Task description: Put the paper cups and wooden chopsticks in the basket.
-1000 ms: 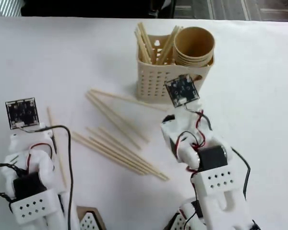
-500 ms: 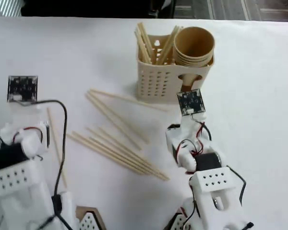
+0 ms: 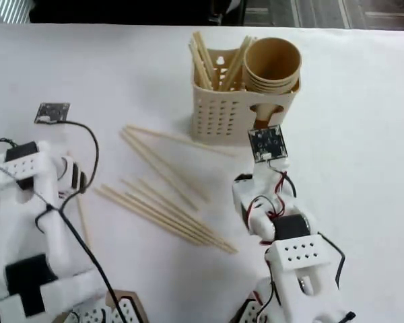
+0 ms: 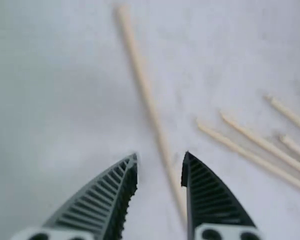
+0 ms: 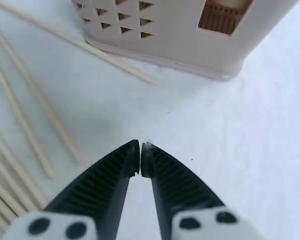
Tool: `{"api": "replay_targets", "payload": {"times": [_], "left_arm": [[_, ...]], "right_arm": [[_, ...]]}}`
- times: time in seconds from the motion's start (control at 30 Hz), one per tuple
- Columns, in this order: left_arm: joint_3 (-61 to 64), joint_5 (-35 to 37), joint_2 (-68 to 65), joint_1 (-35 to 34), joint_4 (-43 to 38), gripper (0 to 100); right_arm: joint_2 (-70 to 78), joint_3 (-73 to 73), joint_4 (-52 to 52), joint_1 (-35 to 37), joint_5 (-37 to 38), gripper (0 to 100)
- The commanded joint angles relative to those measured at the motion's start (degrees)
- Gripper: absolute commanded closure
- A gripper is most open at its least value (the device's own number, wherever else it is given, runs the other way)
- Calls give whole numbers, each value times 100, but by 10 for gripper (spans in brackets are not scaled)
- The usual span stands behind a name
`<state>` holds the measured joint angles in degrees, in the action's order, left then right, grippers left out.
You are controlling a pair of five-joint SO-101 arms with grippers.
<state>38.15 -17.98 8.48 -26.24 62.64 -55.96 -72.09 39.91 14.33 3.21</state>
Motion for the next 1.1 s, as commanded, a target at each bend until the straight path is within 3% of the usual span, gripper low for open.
{"api": "replay_targets", "payload": {"times": [0.0, 0.1, 0.23, 0.5, 0.67, 0.9, 1.07], "left_arm": [[-255, -44, -629, -48, -624, 842], [-457, 0, -1033, -57, -756, 842], [-1046, 9, -1631, -119, -290, 847], [-2576, 0, -2976, -119, 765, 977], [-3253, 9, -3363, -75, 1222, 978], [-4044, 457, -3354, 488, 1837, 978], [-5345, 695, -3354, 980, 2655, 978]], "right_arm": [[-127, 35, -101, -57, 0, 981], [-127, 35, -101, -57, 9, 981], [-127, 35, -101, -57, 9, 981], [-127, 35, -92, -57, 9, 981], [-127, 35, -84, -48, 9, 981], [-127, 35, -84, -48, 9, 981], [-127, 35, -75, -48, 9, 981]]}}
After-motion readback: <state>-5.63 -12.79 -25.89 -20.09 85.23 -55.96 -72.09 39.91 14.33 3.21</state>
